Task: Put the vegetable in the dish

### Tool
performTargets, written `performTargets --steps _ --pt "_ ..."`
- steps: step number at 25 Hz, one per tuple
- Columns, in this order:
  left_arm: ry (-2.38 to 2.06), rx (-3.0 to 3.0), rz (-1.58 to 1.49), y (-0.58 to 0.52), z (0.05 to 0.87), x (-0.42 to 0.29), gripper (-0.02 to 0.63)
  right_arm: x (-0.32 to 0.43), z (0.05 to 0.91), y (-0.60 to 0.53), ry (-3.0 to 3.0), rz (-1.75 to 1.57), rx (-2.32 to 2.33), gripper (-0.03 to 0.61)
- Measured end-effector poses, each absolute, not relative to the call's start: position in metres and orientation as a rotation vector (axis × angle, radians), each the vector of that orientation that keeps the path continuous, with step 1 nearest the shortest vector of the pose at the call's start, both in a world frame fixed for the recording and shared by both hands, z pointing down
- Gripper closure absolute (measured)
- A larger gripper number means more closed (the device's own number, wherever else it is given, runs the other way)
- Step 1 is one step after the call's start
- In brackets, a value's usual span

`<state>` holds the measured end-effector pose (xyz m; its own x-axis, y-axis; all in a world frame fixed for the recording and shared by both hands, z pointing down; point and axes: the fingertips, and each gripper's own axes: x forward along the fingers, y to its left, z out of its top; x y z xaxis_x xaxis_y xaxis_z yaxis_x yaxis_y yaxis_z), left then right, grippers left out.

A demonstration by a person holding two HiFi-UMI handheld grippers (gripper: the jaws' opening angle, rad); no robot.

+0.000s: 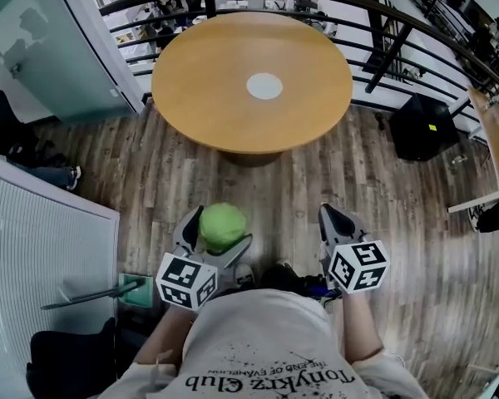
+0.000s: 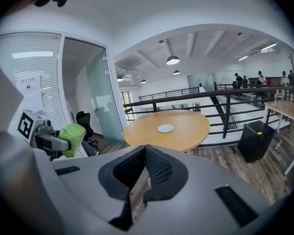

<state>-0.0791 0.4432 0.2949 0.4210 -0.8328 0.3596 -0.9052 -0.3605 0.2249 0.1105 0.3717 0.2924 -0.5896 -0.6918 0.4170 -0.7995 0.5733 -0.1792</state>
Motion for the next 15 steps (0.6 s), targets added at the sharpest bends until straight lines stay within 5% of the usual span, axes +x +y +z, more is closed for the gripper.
performTargets --steps 15 --pt "-1.461 2.311 0.261 0.361 0.309 -0.089 0.113 0.1 0.323 0.299 -2.492 0.585 1.232 0.554"
